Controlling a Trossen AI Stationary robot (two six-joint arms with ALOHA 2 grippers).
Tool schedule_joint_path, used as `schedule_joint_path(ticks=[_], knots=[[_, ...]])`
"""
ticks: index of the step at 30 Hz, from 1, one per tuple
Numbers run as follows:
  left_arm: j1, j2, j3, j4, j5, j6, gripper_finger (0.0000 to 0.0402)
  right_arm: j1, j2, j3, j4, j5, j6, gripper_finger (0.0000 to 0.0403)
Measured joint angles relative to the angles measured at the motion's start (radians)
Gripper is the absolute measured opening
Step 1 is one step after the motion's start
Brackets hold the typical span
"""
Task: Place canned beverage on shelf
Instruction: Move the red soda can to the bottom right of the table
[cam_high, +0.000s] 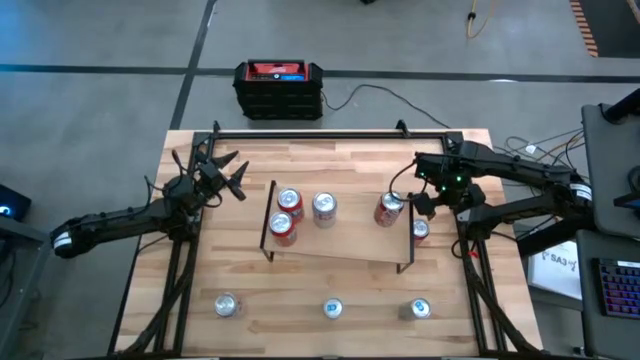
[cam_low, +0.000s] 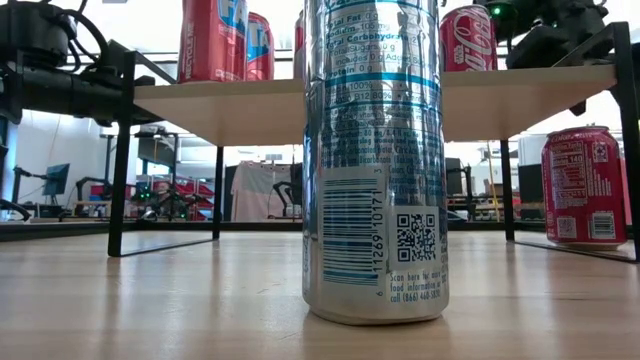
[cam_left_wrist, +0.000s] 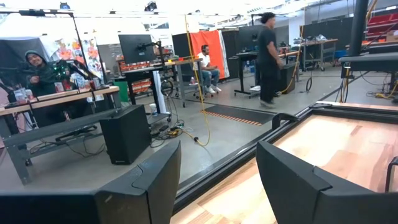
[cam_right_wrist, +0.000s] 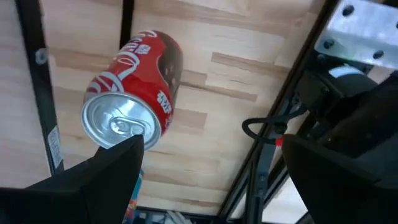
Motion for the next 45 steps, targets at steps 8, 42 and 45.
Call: schedule_joint_path(ticks=[8, 42, 45], knots=[[0.000, 0.000, 0.000, 0.000, 0.000, 0.000, 0.0195, 0.000, -0.061, -0.001, 0.075, 0.052, -0.012, 0.0368], [0.000, 0.000, 0.000, 0.000, 0.000, 0.000, 0.0195, 0.000, -0.049, 0.000, 0.239, 0.117, -0.658, 0.0368], [0.000, 0.000, 0.000, 0.000, 0.000, 0.000, 0.0195, 0.000, -0.049, 0.000, 0.242, 0.123, -0.737, 0.0368]])
